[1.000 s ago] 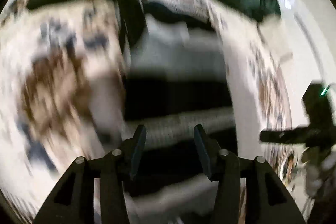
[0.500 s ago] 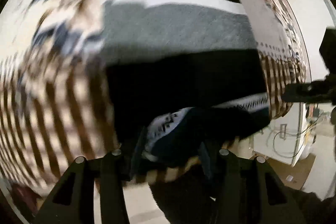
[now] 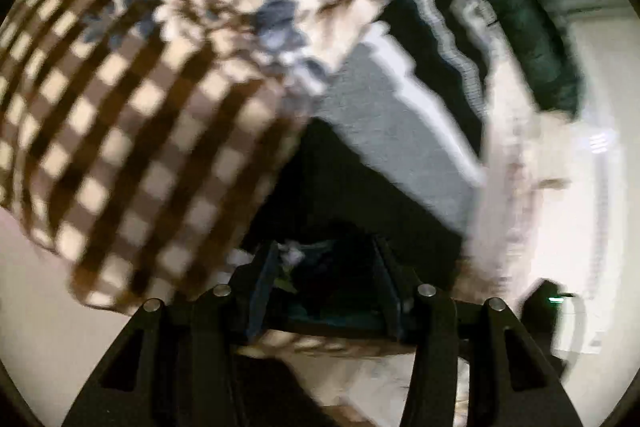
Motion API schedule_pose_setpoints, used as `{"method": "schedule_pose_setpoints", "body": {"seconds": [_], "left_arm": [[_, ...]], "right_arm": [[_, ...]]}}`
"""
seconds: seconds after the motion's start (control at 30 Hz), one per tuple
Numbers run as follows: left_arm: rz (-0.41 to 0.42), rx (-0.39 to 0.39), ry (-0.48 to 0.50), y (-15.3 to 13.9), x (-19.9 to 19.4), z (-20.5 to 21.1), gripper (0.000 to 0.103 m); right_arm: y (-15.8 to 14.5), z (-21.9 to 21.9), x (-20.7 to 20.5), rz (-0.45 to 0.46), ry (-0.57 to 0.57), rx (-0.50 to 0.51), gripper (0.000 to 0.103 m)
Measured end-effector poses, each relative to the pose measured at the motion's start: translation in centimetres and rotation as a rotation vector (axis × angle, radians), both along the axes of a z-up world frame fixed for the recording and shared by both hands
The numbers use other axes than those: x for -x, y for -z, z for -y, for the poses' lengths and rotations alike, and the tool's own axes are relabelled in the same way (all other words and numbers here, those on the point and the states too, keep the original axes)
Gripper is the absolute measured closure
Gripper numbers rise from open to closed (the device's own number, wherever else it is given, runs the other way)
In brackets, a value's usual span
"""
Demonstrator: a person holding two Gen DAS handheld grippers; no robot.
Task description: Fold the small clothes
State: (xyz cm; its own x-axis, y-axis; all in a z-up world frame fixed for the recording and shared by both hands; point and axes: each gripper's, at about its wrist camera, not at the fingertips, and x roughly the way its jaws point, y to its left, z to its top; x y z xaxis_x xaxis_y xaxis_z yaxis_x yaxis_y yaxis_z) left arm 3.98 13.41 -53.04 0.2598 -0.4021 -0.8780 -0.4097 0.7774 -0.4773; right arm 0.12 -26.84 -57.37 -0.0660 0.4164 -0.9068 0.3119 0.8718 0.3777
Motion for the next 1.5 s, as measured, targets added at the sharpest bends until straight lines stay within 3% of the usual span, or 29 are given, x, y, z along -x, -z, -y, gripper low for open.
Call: {"method": "schedule_pose_setpoints", "body": {"seconds": [0.07,0.1,0.17,0.23,0.3,0.4,0.47,0.6,0.63,0.67,0.7,0.73,0.77,0.93,1.0,1.03,1.13,1.2,1.27,1.33,1.4,1.5], "left_arm": [[-0.057,-0.117,0.078,0.5,0.7,0.5,0.056],[-0.078,-0.155,0.125,0.7,1.2,0.8,0.056],[-0.1,-0.226,0.201,0.5,2.4,1.0,0.056],[-0.095,-0.27,0.216,-0.3,3.7,0.7,0.058],[-0.016,-0.29,0.187,-2.6,4.4,0.0,0.058],[0.068,-0.267,0.129,-4.7,4.4,-0.6,0.058],[0.08,-0.204,0.091,-4.3,3.9,-0.7,0.058],[-0.024,0.039,0.02,0.7,1.0,0.7,0.06],[-0.035,0.055,0.004,0.9,0.6,1.4,0.068],[-0.012,0.071,-0.019,1.1,0.4,1.8,0.095],[-0.002,0.044,-0.002,0.9,0.1,2.4,0.103],[0.011,0.008,0.019,0.4,0.2,2.8,0.103],[0.04,-0.023,0.03,-0.4,0.2,3.0,0.103],[0.09,-0.103,0.015,-3.5,2.2,1.9,0.103],[0.077,-0.174,0.05,-3.0,2.4,1.1,0.103],[0.06,-0.168,0.048,-2.2,2.5,0.4,0.103],[-0.024,0.078,-0.054,1.0,2.3,-1.2,0.101],[-0.038,0.228,-0.143,2.3,2.5,-1.4,0.09],[-0.038,0.352,-0.238,3.3,2.8,-1.2,0.055],[-0.026,0.534,-0.369,4.9,3.5,-1.1,0.05],[-0.063,0.62,-0.498,6.9,4.4,-0.9,0.05],[-0.076,0.642,-0.563,8.4,4.3,-0.5,0.05]], "right_arm": [[0.6,-0.3,0.3,-0.005,0.016,0.011,0.058],[0.8,-0.8,0.5,-0.011,0.005,0.031,0.073],[1.2,-1.7,0.9,-0.035,-0.061,0.054,0.073],[0.9,-2.3,1.3,-0.058,-0.115,0.068,0.073],[0.7,-2.3,1.4,-0.074,-0.123,0.051,0.067],[-0.1,-0.9,1.7,-0.054,-0.034,-0.035,0.063],[-0.9,0.4,2.1,-0.006,0.046,-0.085,0.051],[-0.6,1.3,2.0,0.028,0.12,-0.133,0.049],[-0.2,1.1,1.8,0.019,0.118,-0.14,0.049],[0.2,1.0,1.7,0.01,0.12,-0.149,0.05],[0.5,0.9,1.8,0.005,0.12,-0.141,0.069],[0.5,0.6,1.7,0.009,0.112,-0.119,0.086],[0.3,0.2,1.8,0.019,0.098,-0.094,0.093],[-2.2,-0.4,2.6,0.126,0.065,-0.017,0.095],[-3.0,-0.8,2.8,0.156,0.048,0.002,0.095],[-3.2,-0.9,2.8,0.161,0.036,0.009,0.095],[-2.2,-1.3,2.5,0.139,0.008,0.029,0.095],[-0.8,-1.1,2.4,0.09,0.013,0.039,0.095],[-0.2,-0.8,2.1,0.073,0.032,0.021,0.095],[-0.1,-0.6,1.9,0.074,0.038,0.014,0.095],[0.0,-0.6,2.0,0.081,0.042,0.016,0.095],[0.2,-0.7,2.0,0.089,0.032,0.027,0.095]]}}
